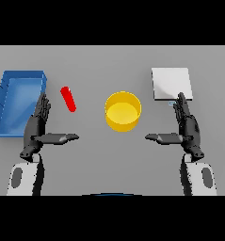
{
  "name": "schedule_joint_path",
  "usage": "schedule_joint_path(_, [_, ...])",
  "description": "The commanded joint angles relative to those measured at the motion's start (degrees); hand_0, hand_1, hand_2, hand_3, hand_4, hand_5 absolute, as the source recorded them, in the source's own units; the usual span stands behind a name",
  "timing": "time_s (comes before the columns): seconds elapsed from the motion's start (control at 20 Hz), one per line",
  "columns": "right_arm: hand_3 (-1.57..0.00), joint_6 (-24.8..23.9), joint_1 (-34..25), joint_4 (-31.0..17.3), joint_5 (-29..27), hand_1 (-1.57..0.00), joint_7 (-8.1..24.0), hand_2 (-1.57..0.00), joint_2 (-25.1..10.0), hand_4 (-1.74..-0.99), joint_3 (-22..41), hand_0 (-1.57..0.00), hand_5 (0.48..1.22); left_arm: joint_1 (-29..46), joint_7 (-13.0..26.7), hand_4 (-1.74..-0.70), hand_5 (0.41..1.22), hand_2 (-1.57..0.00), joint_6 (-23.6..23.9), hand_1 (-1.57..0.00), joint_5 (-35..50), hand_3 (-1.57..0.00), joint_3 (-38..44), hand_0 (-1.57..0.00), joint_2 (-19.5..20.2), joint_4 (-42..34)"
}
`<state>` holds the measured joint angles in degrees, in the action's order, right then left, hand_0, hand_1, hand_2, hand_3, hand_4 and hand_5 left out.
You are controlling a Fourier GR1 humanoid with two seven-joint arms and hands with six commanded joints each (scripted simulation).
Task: Pick up the red beaker and tilt it to pour out 1 green nut into yellow bowl. Pick up the yellow bowl and place it on the metallic measuring scale.
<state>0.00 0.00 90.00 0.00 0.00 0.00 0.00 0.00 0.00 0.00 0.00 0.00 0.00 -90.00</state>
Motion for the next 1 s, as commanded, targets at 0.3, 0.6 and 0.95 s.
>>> schedule_joint_path(0.3, [0.0,-0.43,1.26,1.46,4.76,0.0,-4.41,0.0,-3.19,-1.245,1.44,0.0,0.681,1.31,-0.75,-1.2,0.652,0.0,-1.25,0.0,-1.84,0.0,-1.07,0.0,2.78,-1.89])
schedule_joint_path(0.6, [0.0,-1.79,5.35,6.65,13.19,0.0,-5.67,0.0,-5.65,-1.241,5.77,0.0,0.68,5.31,1.84,-1.23,0.661,0.0,-1.66,0.0,-6.65,0.0,-5.73,0.0,4.21,-8.42])
schedule_joint_path(0.95, [0.0,0.19,5.44,6.83,9.89,0.0,-6.27,0.0,-5.33,-1.286,5.03,0.0,0.676,-2.89,3.38,-1.36,0.724,0.0,-2.23,0.0,-6.75,0.0,-4.61,0.0,3.78,0.44])
